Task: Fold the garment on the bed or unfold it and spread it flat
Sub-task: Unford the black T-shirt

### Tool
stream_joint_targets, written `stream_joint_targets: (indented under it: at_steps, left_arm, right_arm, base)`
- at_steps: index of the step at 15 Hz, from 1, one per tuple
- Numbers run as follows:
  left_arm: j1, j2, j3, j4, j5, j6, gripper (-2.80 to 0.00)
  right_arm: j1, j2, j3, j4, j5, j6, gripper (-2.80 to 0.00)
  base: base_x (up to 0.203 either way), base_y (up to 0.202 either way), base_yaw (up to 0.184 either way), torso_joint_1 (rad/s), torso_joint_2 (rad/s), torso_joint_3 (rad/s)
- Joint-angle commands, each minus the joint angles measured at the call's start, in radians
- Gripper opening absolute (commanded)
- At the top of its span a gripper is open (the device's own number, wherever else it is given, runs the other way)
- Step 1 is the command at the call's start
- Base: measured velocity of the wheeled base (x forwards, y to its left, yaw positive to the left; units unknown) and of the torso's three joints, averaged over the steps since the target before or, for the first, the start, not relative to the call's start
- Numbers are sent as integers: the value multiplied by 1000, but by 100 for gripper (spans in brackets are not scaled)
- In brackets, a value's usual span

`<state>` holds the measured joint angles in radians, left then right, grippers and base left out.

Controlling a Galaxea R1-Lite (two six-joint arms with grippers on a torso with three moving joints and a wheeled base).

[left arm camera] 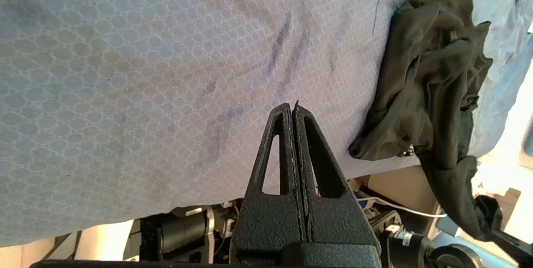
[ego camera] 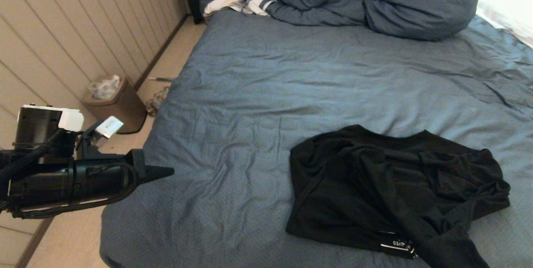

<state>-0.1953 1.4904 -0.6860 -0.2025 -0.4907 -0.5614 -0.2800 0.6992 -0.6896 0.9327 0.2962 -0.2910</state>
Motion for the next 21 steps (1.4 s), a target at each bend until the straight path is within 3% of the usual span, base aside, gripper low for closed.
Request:
stream_joint_targets:
  at_steps: [1, 9, 12, 13, 17, 21]
  left_arm:
    - [-1, 4, 0, -2, -3, -5, -280]
    - [-4, 7, -7, -2, -3, -5, -280]
    - [-26, 21, -128, 11, 4, -3, -280]
    - [-37, 31, -193, 31, 8, -1, -280]
    - [-92, 143, -578, 252, 13, 19, -280]
    - [-208, 402, -982, 438, 30, 56, -280]
  right_arm:
    - [1, -18, 13, -2, 3, -2, 0]
    - [-3, 68, -83, -98, 32, 13, 0]
    - [-4, 243, -217, -181, 36, 65, 0]
    - [-4, 324, -261, -217, 36, 90, -280]
    - [-1, 640, -456, -385, 49, 214, -280]
    - [-4, 881, -664, -451, 63, 262, -280]
  base:
    - [0, 0, 0, 0, 0, 0]
    - [0, 0, 0, 0, 0, 3]
    - [0, 0, 0, 0, 0, 0]
    - [0, 0, 0, 0, 0, 0]
    - [0, 0, 0, 0, 0, 0]
    - [0, 0, 0, 0, 0, 0]
